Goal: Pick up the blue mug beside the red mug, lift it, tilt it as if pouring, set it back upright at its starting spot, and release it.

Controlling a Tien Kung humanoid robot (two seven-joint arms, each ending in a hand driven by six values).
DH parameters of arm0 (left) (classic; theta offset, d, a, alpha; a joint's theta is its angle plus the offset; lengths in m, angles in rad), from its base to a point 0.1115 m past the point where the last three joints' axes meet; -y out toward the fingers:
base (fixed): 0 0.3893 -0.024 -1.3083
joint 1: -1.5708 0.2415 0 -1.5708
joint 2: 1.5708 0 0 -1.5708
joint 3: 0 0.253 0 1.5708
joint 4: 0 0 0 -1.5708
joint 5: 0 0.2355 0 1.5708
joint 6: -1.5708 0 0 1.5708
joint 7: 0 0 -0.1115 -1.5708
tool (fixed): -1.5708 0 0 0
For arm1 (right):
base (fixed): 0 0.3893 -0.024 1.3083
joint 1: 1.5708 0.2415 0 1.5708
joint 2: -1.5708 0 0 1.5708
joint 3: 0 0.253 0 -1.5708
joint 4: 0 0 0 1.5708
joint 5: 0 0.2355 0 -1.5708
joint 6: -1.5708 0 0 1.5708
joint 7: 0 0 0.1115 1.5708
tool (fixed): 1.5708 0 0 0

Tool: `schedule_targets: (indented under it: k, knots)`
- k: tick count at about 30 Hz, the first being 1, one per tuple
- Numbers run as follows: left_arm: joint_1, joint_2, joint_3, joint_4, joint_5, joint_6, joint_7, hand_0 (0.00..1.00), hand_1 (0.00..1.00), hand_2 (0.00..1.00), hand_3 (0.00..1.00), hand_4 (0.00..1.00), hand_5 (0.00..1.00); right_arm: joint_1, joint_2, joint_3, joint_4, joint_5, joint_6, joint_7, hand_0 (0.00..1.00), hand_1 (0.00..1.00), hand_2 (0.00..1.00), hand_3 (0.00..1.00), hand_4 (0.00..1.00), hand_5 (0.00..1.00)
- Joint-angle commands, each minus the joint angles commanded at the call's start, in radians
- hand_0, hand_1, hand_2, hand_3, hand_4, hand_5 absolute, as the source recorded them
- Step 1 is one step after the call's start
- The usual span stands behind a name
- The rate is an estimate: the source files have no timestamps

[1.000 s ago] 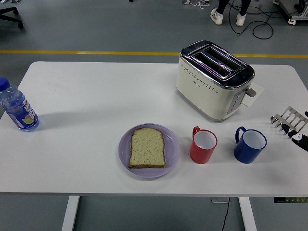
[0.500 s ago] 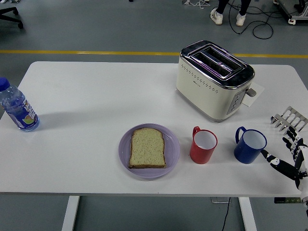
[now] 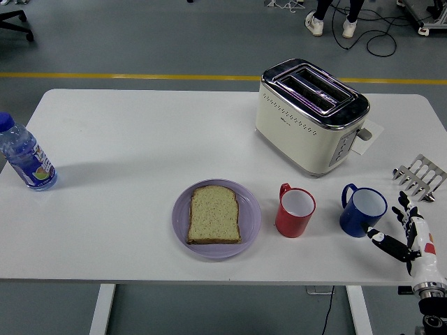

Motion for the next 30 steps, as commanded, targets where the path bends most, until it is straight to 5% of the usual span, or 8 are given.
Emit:
schedule_targets:
  k: [30]
  knots:
    - [-0.003, -0.002, -0.001, -0.001, -0.008, 0.001, -0.001, 0.633, 0.645, 0.653, 0.505, 0.240, 0.854, 0.134, 0.065, -0.063, -0.147, 0.089, -0.034, 0.069, 0.998, 0.919, 0.998, 0.998, 0.992, 0.146]
